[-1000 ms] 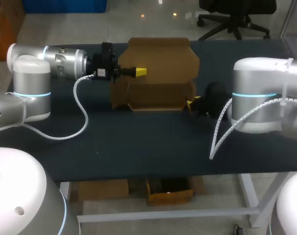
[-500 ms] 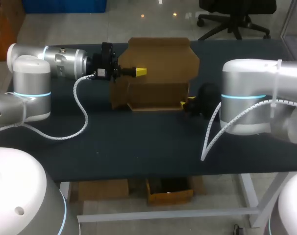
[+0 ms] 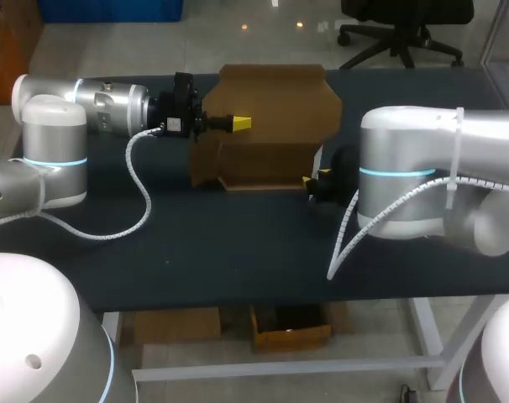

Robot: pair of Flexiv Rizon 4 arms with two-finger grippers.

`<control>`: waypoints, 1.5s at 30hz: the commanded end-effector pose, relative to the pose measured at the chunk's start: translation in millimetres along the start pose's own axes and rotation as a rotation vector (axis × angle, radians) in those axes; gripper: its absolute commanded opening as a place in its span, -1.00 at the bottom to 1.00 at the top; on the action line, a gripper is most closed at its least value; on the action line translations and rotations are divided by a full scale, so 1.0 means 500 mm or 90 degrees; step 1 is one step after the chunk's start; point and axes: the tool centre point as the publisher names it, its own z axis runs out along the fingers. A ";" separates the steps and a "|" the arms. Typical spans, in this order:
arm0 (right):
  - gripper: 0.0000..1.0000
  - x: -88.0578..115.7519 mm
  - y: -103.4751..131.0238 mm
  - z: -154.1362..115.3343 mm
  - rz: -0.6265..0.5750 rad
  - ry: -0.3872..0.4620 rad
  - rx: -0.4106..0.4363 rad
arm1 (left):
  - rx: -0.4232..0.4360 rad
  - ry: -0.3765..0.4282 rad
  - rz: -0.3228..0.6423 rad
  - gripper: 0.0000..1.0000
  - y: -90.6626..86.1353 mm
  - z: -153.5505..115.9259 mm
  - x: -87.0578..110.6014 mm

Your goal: Assemble the packaging by folding the flat box into shape, placing the metal phone stand inside, and closing the box properly

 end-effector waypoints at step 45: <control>-0.13 -0.033 -0.085 -0.190 -0.010 -0.002 -0.030 | 0.000 0.000 0.000 -1.00 0.005 0.001 0.000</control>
